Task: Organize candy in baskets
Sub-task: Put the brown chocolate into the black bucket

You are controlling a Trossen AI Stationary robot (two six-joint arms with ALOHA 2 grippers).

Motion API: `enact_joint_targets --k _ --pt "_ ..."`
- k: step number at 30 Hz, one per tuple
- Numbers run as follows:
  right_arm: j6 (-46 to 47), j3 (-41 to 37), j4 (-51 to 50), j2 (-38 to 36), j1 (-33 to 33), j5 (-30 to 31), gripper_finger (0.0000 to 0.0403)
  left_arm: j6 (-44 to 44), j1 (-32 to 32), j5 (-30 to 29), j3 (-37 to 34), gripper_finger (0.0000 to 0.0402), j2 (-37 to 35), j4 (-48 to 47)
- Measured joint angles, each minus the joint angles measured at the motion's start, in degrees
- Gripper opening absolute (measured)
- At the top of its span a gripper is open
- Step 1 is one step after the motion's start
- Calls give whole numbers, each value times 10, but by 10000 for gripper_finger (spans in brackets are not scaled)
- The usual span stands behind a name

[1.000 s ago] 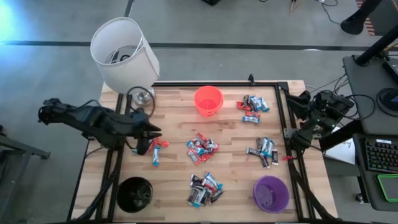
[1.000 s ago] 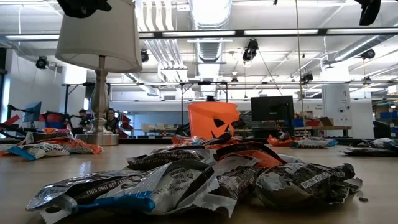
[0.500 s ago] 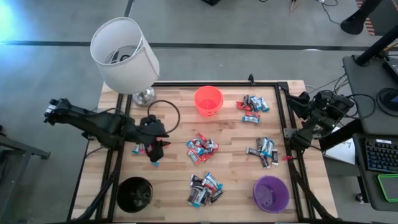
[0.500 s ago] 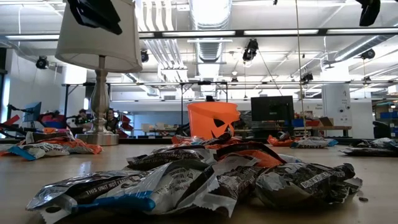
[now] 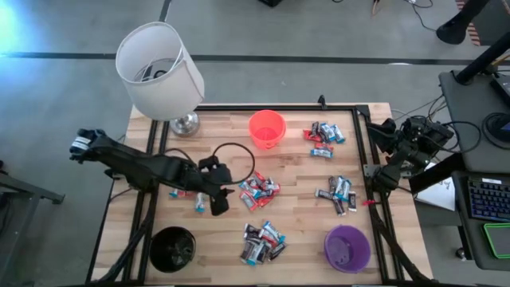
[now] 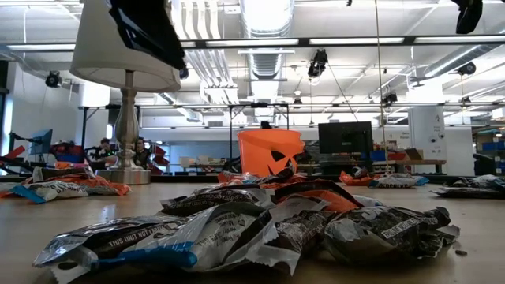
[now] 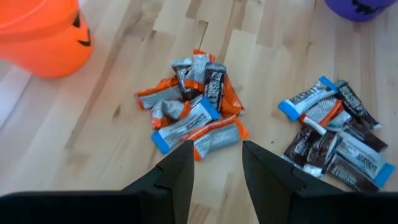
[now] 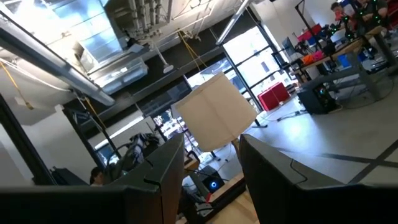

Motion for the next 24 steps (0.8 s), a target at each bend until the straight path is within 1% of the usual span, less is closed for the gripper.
enact_joint_targets --k 6,15,22,24 --pt "0 0 -1 0 0 0 146 15 0 -26 0 118 42 46" --pt "0 0 -2 0 0 0 146 37 24 -27 0 118 120 152" --pt "15 0 -8 0 0 0 146 5 53 -26 0 120 141 168" --pt "19 0 -13 0 0 0 146 14 60 -17 0 127 150 178"
